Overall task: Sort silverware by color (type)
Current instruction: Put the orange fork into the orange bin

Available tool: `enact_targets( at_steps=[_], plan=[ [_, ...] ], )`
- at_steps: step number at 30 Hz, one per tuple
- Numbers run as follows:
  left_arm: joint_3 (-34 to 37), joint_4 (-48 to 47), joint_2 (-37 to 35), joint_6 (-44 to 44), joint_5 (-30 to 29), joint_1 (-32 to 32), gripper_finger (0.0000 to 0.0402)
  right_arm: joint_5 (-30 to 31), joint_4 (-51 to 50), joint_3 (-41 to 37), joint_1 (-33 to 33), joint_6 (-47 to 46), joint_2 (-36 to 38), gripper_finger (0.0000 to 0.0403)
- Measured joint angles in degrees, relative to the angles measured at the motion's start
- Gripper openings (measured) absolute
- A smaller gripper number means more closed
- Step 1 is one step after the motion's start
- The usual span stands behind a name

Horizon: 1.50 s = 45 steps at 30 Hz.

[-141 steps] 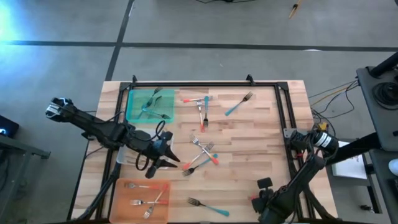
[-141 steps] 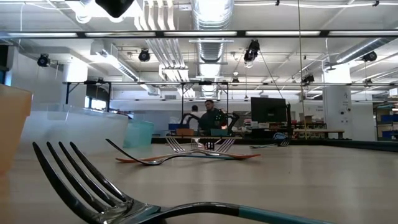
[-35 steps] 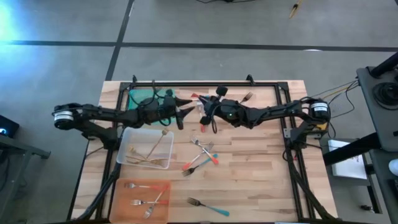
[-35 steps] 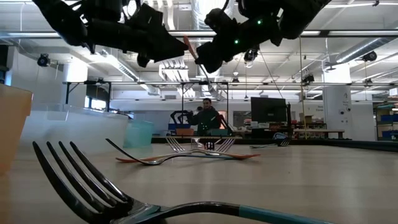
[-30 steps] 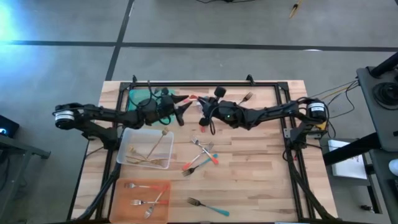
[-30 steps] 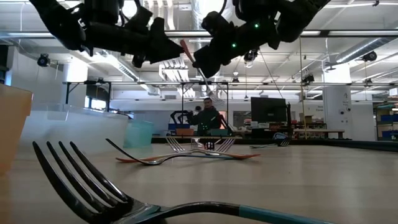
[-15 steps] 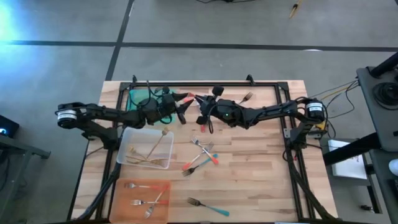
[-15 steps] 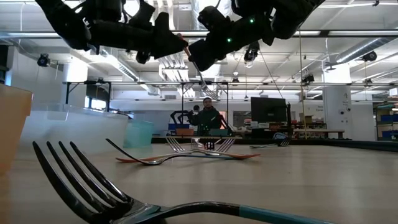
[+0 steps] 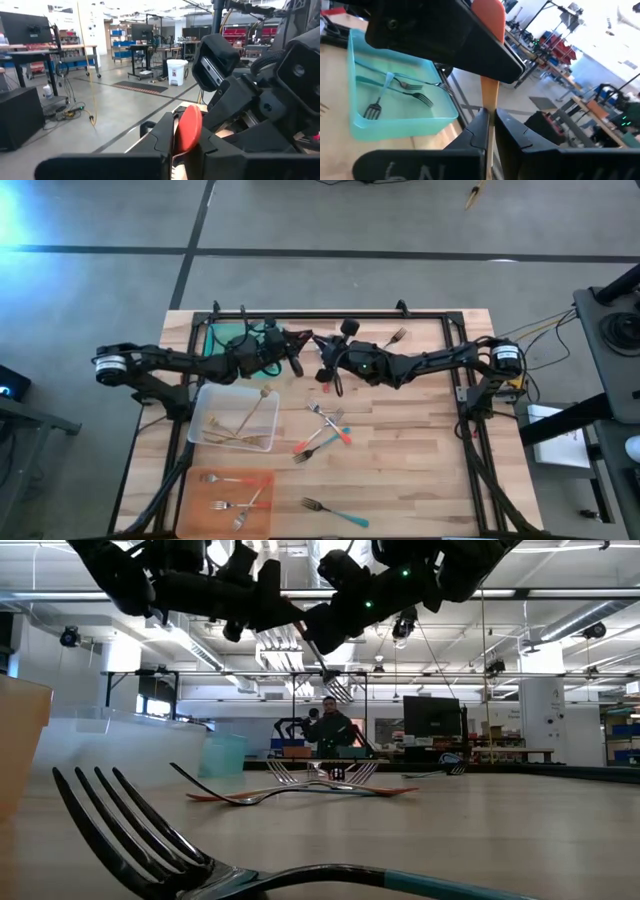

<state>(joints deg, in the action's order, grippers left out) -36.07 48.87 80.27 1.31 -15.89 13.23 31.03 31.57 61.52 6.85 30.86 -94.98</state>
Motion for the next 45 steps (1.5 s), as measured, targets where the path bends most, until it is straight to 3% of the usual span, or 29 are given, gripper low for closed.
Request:
enact_targets(
  at_steps=[9,16,19,25,29,32,35,40,45],
  plan=[
    [0.5,-3.5,-3.3,-0.4,0.4,0.0,0.0001,0.0,-3.1,0.0,0.0,-6.5,3.1,0.008],
    [0.4,-11.4,-11.4,1.8,-1.7,0.1,0.0001,0.1,-12.9,0.0,-0.2,-14.2,9.0,0.0143],
    [-1.9,-24.9,-17.1,2.0,-1.6,0.1,0.0,0.1,-22.6,0.0,-0.4,-20.5,12.7,0.0151],
    [-16.6,-68.7,-25.2,-4.1,-1.7,-2.5,0.0,0.1,-42.8,0.0,-0.5,-32.8,19.1,0.0152],
    [-29.5,-91.9,-25.7,-13.8,-1.6,-9.9,0.0,0.0,-53.2,0.0,-0.5,-38.3,21.4,0.0152],
    [-36.6,-100.1,-24.8,-23.8,-2.2,-19.1,0.0,0.0,-59.3,0.0,-0.5,-41.8,21.5,0.0149],
    [-40.5,-103.5,-23.5,-33.6,-4.7,-30.6,0.0,0.1,-63.8,0.0,-0.5,-44.1,20.7,0.0146],
    [-42.5,-104.4,-19.2,-49.8,-13.8,-49.6,0.0,0.0,-68.2,-0.2,-0.6,-48.1,17.6,0.0145],
    [-44.4,-106.5,-12.3,-65.8,-15.5,-61.0,0.0,-0.3,-69.1,-1.2,-0.9,-50.9,13.4,0.0144]
  ],
)
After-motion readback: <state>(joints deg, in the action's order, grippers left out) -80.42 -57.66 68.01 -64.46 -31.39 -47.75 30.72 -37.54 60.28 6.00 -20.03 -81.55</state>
